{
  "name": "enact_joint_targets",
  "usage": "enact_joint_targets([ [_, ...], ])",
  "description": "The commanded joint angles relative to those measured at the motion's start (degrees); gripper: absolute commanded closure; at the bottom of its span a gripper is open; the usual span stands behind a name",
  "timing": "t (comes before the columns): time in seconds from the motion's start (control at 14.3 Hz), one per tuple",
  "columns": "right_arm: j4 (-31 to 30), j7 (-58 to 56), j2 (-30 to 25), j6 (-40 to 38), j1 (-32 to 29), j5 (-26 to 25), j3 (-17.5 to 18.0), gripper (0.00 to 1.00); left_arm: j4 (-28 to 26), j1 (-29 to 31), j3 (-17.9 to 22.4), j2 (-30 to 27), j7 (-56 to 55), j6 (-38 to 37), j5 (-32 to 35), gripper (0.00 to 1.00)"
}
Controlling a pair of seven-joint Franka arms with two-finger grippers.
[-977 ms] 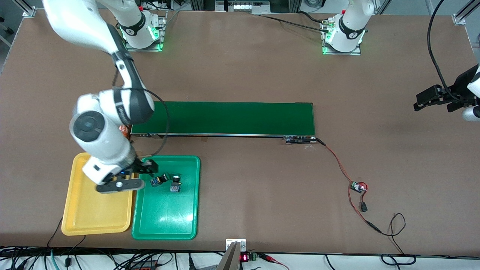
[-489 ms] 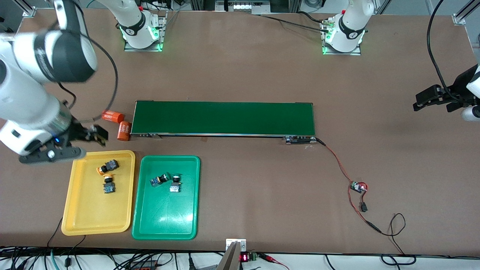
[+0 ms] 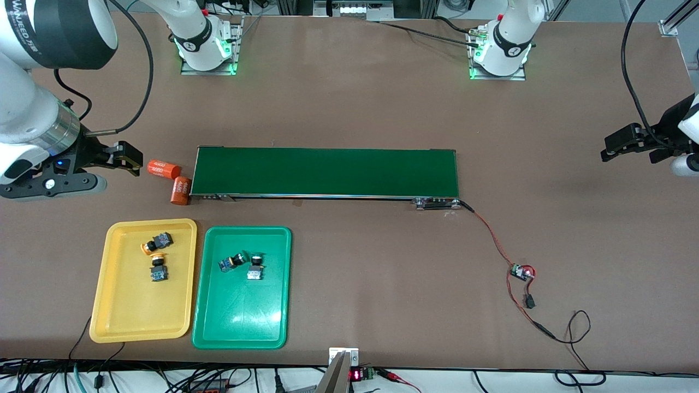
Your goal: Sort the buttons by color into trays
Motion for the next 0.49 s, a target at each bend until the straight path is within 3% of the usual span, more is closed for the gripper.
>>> enact_joint_targets([
  [0.0, -1.8, -2.6, -1.4, -0.3, -1.9, 0.2, 0.8, 0.00, 0.5, -0.2, 0.0, -0.6, 0.1, -0.8, -0.3, 0.00],
  [0.14, -4.2, -2.9, -3.9, -0.6, -3.9, 0.2, 1.6, 0.00, 0.6, -0.2, 0.0, -0.6, 0.1, -0.8, -0.3, 0.00],
  [0.28, -6.7, -2.4, -7.0, -0.6, -9.2, -0.2, 6.4, 0.00, 0.6, -0.3, -0.1, -0.6, 0.1, -0.8, -0.3, 0.00],
  [0.42, -7.4, -1.8, -7.9, -3.6, -10.2, 0.3, 7.1, 0.00, 0.5, -0.3, -0.1, -0.6, 0.1, -0.8, -0.3, 0.00],
])
